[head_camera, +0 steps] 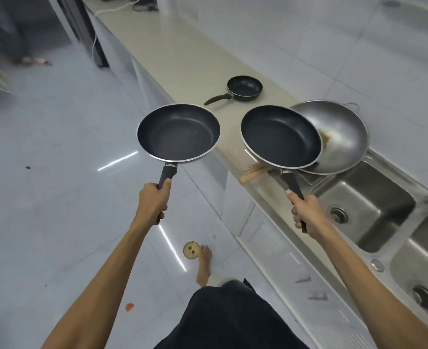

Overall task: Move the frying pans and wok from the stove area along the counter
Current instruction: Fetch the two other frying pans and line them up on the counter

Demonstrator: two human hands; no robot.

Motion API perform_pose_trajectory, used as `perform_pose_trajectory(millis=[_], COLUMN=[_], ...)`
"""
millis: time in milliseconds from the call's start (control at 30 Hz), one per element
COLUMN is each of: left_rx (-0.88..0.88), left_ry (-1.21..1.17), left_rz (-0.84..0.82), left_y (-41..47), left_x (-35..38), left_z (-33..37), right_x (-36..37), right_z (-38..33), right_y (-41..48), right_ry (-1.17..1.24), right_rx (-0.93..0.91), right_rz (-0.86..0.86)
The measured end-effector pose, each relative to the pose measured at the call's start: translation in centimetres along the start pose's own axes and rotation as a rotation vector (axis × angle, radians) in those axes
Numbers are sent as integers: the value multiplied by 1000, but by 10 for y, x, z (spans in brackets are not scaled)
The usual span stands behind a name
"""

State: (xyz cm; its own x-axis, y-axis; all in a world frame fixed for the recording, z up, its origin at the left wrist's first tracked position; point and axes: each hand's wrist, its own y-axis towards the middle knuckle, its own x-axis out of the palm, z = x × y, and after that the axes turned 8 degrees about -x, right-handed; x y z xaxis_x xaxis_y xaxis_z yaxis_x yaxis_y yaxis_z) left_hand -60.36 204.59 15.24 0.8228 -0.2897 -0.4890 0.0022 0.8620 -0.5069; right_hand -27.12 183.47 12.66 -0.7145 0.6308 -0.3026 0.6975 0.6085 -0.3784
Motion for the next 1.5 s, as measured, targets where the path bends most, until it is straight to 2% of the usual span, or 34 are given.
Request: perform_pose_trajectory(millis=[433, 767, 1200, 1500], left_rx=[-18, 1, 74, 95], left_ry=[-1, -19, 109, 153], left_rz=[38, 43, -40, -119], left_y=[216, 363, 621, 765], left_x=[-55, -93, -221, -230], left_z=[131, 195, 299, 379], right_x=[151, 245, 440, 522], right_z=[-146, -224, -331, -372], right_y=[191, 299, 426, 502], right_ry=[-47, -86, -10, -13], right_rx=[-36, 17, 107, 161], right_rz=[-33, -5, 123, 200])
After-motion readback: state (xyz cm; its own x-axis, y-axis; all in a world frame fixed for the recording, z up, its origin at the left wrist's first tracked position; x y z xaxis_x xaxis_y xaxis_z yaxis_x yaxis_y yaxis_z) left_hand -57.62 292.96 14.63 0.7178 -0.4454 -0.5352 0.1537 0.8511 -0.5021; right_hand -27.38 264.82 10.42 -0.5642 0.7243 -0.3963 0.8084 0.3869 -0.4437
